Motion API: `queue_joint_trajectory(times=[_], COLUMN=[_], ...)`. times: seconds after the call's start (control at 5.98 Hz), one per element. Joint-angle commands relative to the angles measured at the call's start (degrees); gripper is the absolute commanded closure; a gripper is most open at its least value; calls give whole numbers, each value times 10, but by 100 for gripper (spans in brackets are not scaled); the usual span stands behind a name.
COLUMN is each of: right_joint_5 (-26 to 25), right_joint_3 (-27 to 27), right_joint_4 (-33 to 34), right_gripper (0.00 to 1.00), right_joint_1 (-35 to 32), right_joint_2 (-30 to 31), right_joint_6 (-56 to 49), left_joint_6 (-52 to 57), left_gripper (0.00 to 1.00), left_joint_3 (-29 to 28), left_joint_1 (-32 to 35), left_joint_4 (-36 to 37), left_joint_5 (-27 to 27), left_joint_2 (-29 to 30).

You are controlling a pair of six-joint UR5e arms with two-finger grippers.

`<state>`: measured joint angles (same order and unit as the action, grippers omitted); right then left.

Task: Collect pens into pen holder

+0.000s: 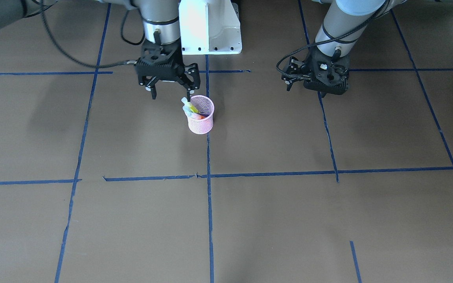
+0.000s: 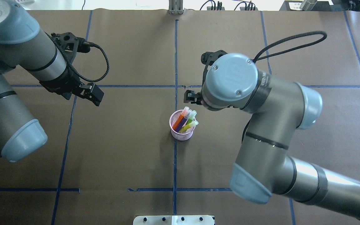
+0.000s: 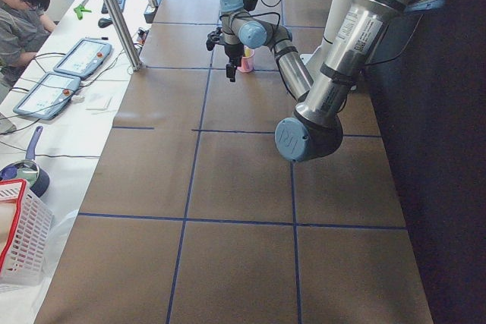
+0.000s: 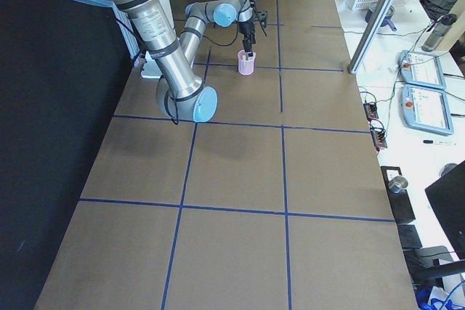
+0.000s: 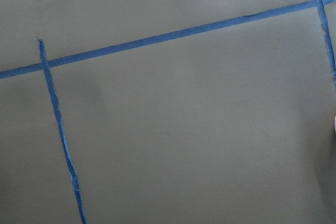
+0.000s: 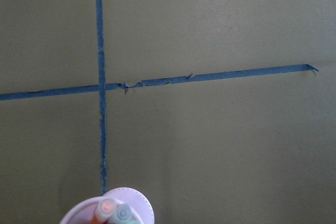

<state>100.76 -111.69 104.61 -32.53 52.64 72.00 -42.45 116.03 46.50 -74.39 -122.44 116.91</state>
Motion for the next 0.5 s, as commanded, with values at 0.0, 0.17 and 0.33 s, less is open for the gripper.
queue_joint_trajectory(times=[0.0,0.17,0.33], right_joint_5=[131,170,205], right_joint_3=[-27,-27,-27], right_joint_4=[1,1,-3], right_gripper=[0,0,0], right_joint_1=[-101,-154,-209], right_joint_2=[59,97,143], right_joint_6=[-168,-256,-356], left_joint_6=[24,124,234], left_gripper=[0,0,0], left_joint_3=[1,-1,-8], left_joint_1=[48,98,165], left_joint_4=[-5,-1,-1], left_joint_5=[-40,-40,-46], left_joint_2=[-32,-65,-101])
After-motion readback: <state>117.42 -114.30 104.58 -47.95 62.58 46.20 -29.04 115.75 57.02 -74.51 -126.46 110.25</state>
